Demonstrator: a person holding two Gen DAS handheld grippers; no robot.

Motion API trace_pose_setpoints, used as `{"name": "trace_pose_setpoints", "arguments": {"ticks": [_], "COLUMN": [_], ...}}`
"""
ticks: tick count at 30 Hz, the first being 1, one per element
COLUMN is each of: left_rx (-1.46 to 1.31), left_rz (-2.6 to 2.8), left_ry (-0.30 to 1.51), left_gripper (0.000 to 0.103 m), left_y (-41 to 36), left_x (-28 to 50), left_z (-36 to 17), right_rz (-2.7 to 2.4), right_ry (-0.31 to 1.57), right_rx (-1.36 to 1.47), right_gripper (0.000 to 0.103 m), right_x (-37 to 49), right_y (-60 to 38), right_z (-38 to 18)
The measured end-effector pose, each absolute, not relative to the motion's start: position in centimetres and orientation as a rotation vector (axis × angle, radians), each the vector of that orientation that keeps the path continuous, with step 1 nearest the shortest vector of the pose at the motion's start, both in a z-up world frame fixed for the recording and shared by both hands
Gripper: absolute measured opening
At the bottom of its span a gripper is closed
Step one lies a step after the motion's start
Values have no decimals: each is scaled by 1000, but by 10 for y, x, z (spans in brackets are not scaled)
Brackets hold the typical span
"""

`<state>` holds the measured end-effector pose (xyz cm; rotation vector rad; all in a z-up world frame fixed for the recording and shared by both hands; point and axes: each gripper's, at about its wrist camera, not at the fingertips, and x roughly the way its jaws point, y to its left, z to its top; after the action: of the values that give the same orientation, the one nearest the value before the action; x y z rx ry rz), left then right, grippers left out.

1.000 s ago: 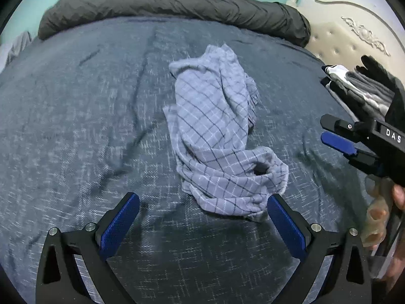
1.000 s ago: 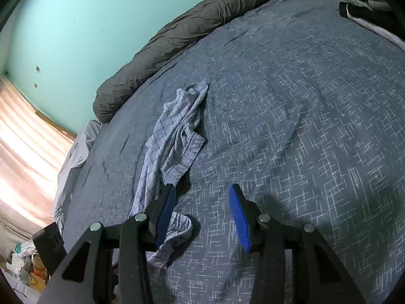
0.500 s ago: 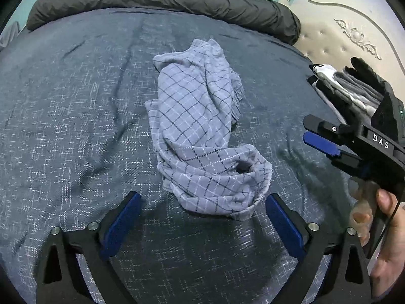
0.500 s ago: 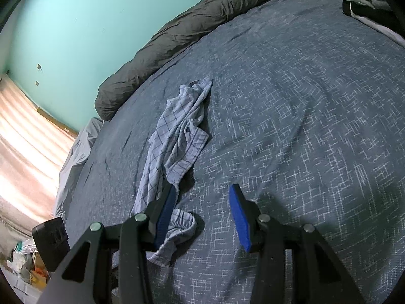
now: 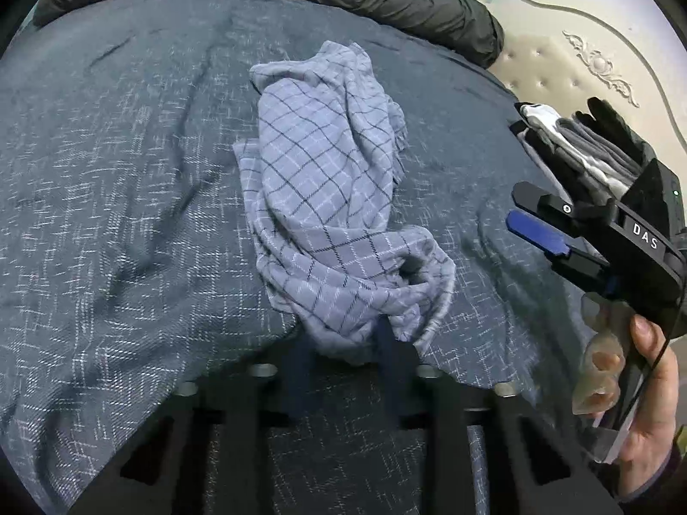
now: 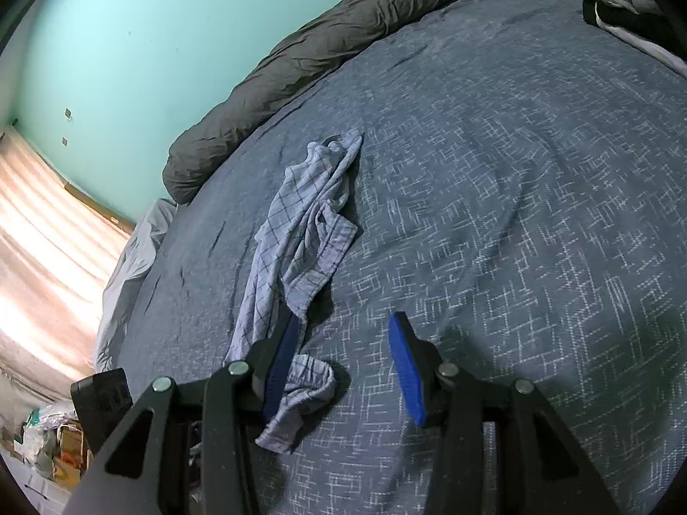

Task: Fold clothes
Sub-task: 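Grasp the shirt edge with the left tool and pull it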

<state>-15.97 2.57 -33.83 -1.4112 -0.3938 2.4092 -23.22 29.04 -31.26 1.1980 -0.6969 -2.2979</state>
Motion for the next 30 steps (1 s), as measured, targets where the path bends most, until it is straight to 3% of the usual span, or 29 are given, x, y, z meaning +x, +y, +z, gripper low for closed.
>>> {"name": "trace_pose_setpoints", "arguments": {"ticks": [5,18,21,30], "left_rx": [-1360,-1227,-1211,-1255], "left_rz": [2411,2543,2610,2743], "left_ry": [-404,-477,-534,-651], "left_gripper": [4,3,3,3], "left_y": [20,-42,-75,-139], "left_x": [-155,-145,-145,-143], "left_z": [-329,-297,-292,-295], "right_rz": [-2290,-2279,-2287,-2310], "right_ry": [-694,-687,-697,-686], "right_rx": [1212,1217,1213,1235], "right_gripper": [45,45,54,55], "right_x": [-234,-248,-255,-271], "right_y": [286,262,259,249], "right_z": [-315,-312,-312,-316]}}
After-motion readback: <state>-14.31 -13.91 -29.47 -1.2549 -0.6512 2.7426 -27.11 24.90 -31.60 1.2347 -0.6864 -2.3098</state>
